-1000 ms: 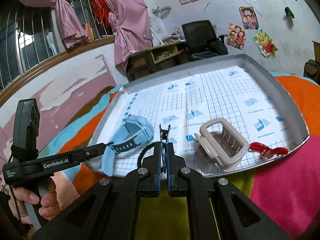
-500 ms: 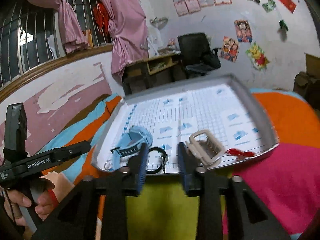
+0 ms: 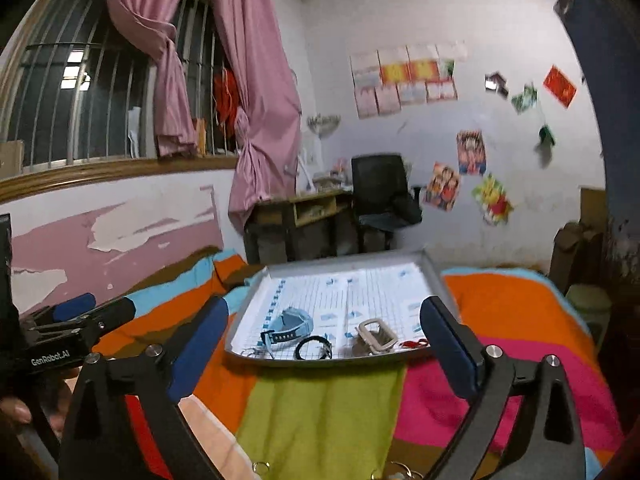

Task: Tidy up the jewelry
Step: 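Withdraw both tools from the tray back over the bed, then grasp the white hair clip with the left tool while the right tool grasps the beaded gold rings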

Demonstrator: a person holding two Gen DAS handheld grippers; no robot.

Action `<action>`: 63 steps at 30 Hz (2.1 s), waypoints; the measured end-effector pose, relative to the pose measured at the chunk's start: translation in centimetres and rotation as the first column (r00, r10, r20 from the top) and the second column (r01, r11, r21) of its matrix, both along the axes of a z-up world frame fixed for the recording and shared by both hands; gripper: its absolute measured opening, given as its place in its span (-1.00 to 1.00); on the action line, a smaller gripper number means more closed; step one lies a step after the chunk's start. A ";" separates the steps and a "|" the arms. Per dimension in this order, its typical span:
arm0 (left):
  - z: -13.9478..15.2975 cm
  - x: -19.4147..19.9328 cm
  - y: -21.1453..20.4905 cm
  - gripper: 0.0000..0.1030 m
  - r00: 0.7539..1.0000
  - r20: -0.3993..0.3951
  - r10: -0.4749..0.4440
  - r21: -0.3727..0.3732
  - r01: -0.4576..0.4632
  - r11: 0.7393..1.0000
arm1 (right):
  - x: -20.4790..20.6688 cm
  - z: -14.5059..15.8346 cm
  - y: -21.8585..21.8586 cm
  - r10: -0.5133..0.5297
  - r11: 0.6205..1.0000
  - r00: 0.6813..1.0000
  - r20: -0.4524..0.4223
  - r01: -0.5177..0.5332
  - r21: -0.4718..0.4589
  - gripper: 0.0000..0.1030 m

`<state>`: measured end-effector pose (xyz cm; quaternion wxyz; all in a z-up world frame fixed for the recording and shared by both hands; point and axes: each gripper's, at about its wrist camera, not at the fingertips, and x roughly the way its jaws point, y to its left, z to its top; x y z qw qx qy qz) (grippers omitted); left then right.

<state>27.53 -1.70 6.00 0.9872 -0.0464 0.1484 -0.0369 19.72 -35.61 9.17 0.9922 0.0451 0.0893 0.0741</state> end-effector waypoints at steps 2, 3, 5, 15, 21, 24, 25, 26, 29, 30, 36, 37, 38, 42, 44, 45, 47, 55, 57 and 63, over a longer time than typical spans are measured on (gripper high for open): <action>0.4 -2.0 0.2 1.00 1.000 0.011 0.004 -0.021 -0.004 1.000 | -2.1 0.6 -0.1 -0.002 1.000 1.000 0.023 0.002 0.001 0.87; 0.5 -3.1 0.5 1.00 1.000 0.015 0.005 -0.033 -0.004 0.999 | -3.2 0.7 -0.3 -0.003 1.000 0.999 0.034 0.003 0.002 0.93; 0.6 -4.7 0.8 1.00 1.000 0.024 0.011 -0.040 -0.010 0.999 | -5.1 0.9 -0.4 -0.008 1.000 0.999 0.050 0.008 0.001 0.97; -0.2 -13.2 1.8 1.00 0.998 0.061 0.024 -0.029 -0.022 0.999 | -13.8 0.2 -0.9 -0.023 1.000 0.997 0.070 0.023 0.011 0.97; -1.8 -17.2 2.3 1.00 0.999 0.046 0.021 -0.044 -0.019 0.999 | -16.8 -1.3 -0.7 -0.032 0.999 0.999 0.031 0.033 -0.014 0.97; -2.6 -18.7 2.6 1.00 0.999 0.039 0.022 -0.037 -0.021 0.999 | -18.3 -1.7 -0.7 -0.047 0.999 0.999 0.020 0.047 -0.010 0.97; -2.9 -19.1 2.8 1.00 0.999 0.030 0.017 -0.042 -0.016 0.999 | -18.7 -1.9 -0.7 -0.051 0.999 0.999 0.018 0.051 -0.011 0.97; -3.1 -19.4 2.8 1.00 1.000 0.026 0.012 -0.047 -0.010 0.999 | -19.0 -2.0 -0.7 -0.057 0.998 0.998 0.016 0.057 -0.012 0.97; -3.4 -20.3 3.0 1.00 0.999 0.034 0.014 -0.050 -0.012 0.999 | -19.8 -2.2 -0.6 -0.070 0.997 0.998 0.006 0.070 -0.024 0.97; -3.4 -20.6 3.1 1.00 0.999 0.035 0.016 -0.052 -0.014 0.999 | -20.1 -2.3 -0.6 -0.078 0.997 0.997 0.004 0.078 -0.029 0.97; -4.1 -21.9 3.2 1.00 0.998 0.027 0.053 -0.040 -0.052 0.998 | -20.9 -2.8 -0.8 -0.103 0.994 0.994 -0.042 0.101 -0.028 0.97; -4.2 -22.0 3.2 1.00 0.998 0.021 0.061 -0.036 -0.060 0.998 | -21.0 -2.8 -0.8 -0.104 0.994 0.993 -0.049 0.103 -0.028 0.97; -4.2 -22.1 3.2 1.00 0.998 0.015 0.063 -0.034 -0.063 0.997 | -21.0 -2.8 -0.9 -0.106 0.994 0.993 -0.053 0.105 -0.028 0.97; -4.8 -22.2 3.3 1.00 0.997 -0.015 0.082 -0.027 -0.082 0.996 | -21.0 -2.9 -0.7 -0.106 0.994 0.992 -0.069 0.104 -0.031 0.97; -5.1 -21.9 3.2 1.00 0.995 -0.042 0.092 -0.019 -0.093 0.996 | -20.5 -3.3 -0.7 -0.100 0.995 0.989 -0.105 0.098 -0.033 0.97; -5.3 -21.7 3.2 1.00 0.994 -0.059 0.089 -0.015 -0.090 0.996 | -20.2 -3.5 -0.8 -0.100 0.995 0.987 -0.128 0.096 -0.032 0.97; -5.8 -21.3 2.9 1.00 0.992 -0.096 0.083 -0.002 -0.083 0.997 | -19.9 -3.9 -0.9 -0.102 0.995 0.983 -0.150 0.099 -0.028 0.97; -7.5 -19.8 1.7 1.00 0.977 -0.205 0.050 0.039 -0.043 0.998 | -18.7 -5.2 -2.5 -0.104 0.993 0.967 -0.232 0.116 0.038 0.97; -7.9 -19.4 1.5 1.00 0.972 -0.233 0.041 0.043 -0.032 0.999 | -18.3 -5.4 -3.0 -0.101 0.990 0.961 -0.256 0.122 0.068 0.97; -8.7 -18.6 0.6 1.00 0.963 -0.267 0.026 0.048 -0.014 0.999 | -17.4 -5.7 -4.5 -0.111 0.985 0.957 -0.268 0.142 0.098 0.97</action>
